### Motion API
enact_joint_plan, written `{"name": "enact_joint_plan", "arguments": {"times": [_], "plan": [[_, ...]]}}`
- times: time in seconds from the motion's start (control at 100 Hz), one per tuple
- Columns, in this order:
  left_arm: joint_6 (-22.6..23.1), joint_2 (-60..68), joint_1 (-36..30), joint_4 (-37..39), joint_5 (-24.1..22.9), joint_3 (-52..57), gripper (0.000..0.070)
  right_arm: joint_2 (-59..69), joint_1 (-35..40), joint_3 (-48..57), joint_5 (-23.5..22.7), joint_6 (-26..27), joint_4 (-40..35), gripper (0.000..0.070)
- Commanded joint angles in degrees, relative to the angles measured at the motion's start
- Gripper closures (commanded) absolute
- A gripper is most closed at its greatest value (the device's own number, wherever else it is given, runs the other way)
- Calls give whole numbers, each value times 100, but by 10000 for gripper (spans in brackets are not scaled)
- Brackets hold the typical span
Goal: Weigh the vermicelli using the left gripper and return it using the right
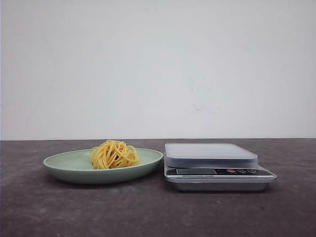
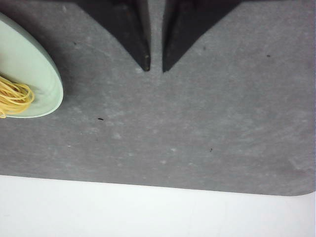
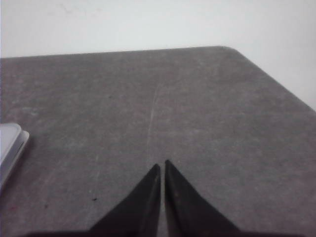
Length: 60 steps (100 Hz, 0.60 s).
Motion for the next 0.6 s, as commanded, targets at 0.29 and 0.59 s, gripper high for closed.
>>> {"name": "enact_joint_plan", "arguments": {"times": [0.29, 0.59], "plan": [[52, -11, 4, -33, 9, -103, 688, -13, 33, -267, -26, -72, 533, 692], [52, -11, 4, -33, 9, -103, 689, -13, 205, -267, -267, -254, 142, 693]]}}
